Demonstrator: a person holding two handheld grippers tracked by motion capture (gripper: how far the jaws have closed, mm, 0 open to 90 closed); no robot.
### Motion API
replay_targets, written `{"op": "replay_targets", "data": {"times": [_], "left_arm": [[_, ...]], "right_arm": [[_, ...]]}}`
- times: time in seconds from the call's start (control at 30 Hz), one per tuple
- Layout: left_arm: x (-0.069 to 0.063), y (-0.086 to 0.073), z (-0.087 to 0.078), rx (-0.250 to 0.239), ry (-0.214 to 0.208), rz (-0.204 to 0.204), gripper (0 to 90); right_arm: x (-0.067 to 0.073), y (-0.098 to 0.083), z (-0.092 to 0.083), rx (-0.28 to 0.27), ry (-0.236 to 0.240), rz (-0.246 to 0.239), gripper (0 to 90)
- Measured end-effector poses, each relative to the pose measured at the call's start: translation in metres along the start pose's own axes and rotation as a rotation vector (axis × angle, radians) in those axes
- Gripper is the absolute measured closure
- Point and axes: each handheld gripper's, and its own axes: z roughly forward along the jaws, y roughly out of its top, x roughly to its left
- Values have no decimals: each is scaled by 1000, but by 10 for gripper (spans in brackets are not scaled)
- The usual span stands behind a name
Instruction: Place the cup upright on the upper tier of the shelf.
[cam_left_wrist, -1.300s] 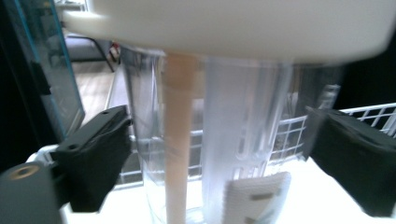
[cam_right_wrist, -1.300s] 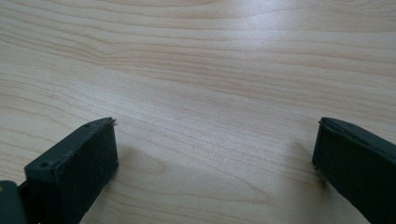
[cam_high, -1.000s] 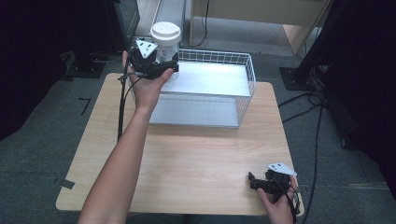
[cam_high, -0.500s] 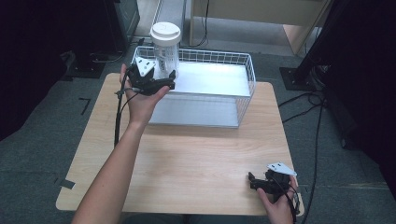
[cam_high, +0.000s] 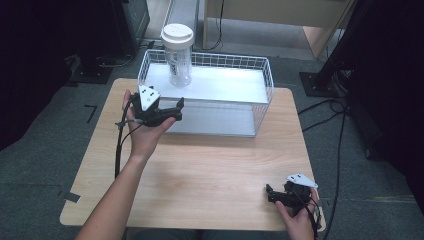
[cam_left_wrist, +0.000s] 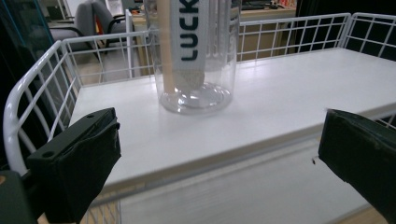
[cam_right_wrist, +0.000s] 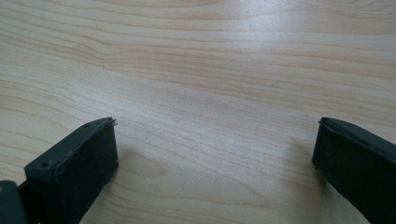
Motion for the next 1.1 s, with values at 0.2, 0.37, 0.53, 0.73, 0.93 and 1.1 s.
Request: {"op": "replay_targets", "data": {"times": [0.2, 0.37, 0.53, 0.73, 0.93, 1.1], "left_arm": [[0, -22, -16, 6, -12, -5, 0], [2, -44, -29, 24, -12, 6, 0], [7, -67, -39, 62, -8, 13, 0], [16, -85, -52, 85, 2, 11, 0], [24, -103, -64, 98, 15, -12, 0], [33, -120, -73, 132, 16, -49, 0]], "right_arm": [[0, 0, 0, 1, 4, -1, 0], [0, 0, 0, 1, 4, -1, 0], [0, 0, 0, 0, 4, -2, 0], [0, 1, 1, 1, 2, 1, 0], [0, 1, 1, 0, 1, 1, 0], [0, 1, 1, 1, 1, 1, 0]]}}
